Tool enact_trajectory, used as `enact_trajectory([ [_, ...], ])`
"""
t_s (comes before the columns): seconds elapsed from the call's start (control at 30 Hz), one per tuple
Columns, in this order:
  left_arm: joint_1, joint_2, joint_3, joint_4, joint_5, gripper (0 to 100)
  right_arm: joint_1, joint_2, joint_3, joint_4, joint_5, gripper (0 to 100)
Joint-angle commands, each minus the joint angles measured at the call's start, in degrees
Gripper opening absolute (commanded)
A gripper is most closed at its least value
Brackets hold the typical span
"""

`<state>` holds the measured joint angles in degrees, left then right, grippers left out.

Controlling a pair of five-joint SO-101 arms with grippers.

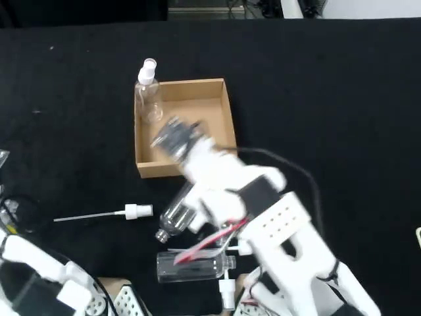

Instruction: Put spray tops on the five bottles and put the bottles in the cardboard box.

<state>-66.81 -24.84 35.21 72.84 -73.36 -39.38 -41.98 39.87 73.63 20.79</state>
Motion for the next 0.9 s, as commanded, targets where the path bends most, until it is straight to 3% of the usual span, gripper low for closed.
enact_trajectory([
  [0.0,-3.91,-5.63,4.44,-3.08,-2.81,3,-9.41,4.26,-3.47,-0.88,2.20,20.1],
  [0.17,-4.53,-6.42,5.05,-3.08,-2.20,3,-13.19,17.10,-4.18,-8.18,5.89,20.1],
  [0.4,-7.60,-6.07,4.97,-4.92,-2.73,3,-17.05,23.96,-5.23,-16.70,5.98,20.1],
  [0.87,-9.98,-6.42,5.32,-7.47,-2.64,3,-19.25,45.14,-19.47,-20.04,6.15,20.1],
])
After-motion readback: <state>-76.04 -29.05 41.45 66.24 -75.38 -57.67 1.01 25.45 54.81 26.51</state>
